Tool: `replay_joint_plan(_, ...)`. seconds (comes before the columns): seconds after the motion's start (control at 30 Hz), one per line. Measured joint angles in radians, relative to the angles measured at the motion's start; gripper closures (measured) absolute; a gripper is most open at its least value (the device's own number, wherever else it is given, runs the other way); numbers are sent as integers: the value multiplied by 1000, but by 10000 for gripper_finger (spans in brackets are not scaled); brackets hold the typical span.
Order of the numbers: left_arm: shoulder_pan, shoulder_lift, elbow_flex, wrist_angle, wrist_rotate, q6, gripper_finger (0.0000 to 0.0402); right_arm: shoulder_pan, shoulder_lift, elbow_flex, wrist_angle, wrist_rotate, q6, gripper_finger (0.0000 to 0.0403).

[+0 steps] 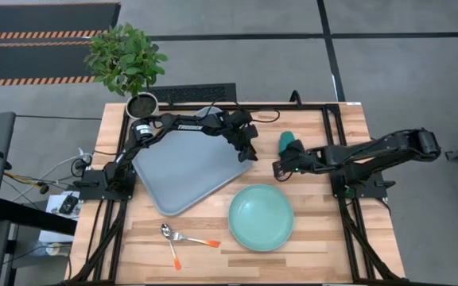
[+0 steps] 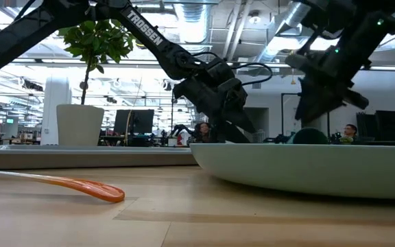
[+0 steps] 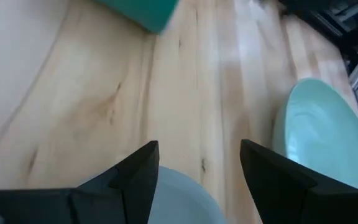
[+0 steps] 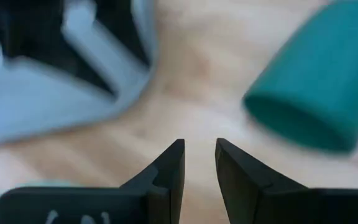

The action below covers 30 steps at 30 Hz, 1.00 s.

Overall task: Pick and place plate/cup/fork/spoon on tray
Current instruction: Put the green cup on the gray serving tray

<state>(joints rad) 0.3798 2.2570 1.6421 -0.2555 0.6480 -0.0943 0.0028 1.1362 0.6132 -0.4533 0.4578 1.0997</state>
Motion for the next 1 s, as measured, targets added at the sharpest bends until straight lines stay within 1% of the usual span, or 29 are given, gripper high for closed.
replay_joint_plan(0.07, 0, 0, 0, 0, 3, -16, 190, -35, -27, 0, -46, 43, 13, 287)
replay_joint_plan(0.13, -3, 0, 0, 0, 3, -24, 190, -87, -39, 0, -93, 63, 26, 287)
replay_joint_plan(0.3, -9, 0, 0, 0, 2, -52, 190, -240, -16, 0, -156, 68, -13, 287)
replay_joint_plan(0.37, -10, 0, 0, 0, 2, -66, 190, -285, -2, 0, -180, 69, -16, 287)
replay_joint_plan(0.47, -11, 0, 0, 0, 1, -84, 190, -323, 11, 0, -216, 76, -26, 287)
replay_joint_plan(0.53, -13, 0, 0, 0, 0, -87, 190, -336, 11, 0, -249, 103, -21, 287)
replay_joint_plan(0.6, -15, 0, 0, 1, -6, -93, 190, -350, 11, 0, -301, 116, 20, 289)
replay_joint_plan(0.7, -22, 0, 0, 3, -8, -94, 190, -373, 19, 1, -425, 66, 106, 297)
replay_joint_plan(0.77, -27, 0, 0, 3, -8, -95, 190, -364, 36, -1, -463, 43, 142, 304)
replay_joint_plan(0.83, -31, 0, 0, 2, -8, -94, 190, -350, 50, -1, -448, 7, 145, 309)
replay_joint_plan(0.93, -33, 0, 0, 1, 5, -107, 190, -314, 81, 0, -392, -92, 137, 312)
replay_joint_plan(1.0, -33, -7, 0, -9, 18, -121, 190, -270, 111, 0, -345, -119, 160, 312)
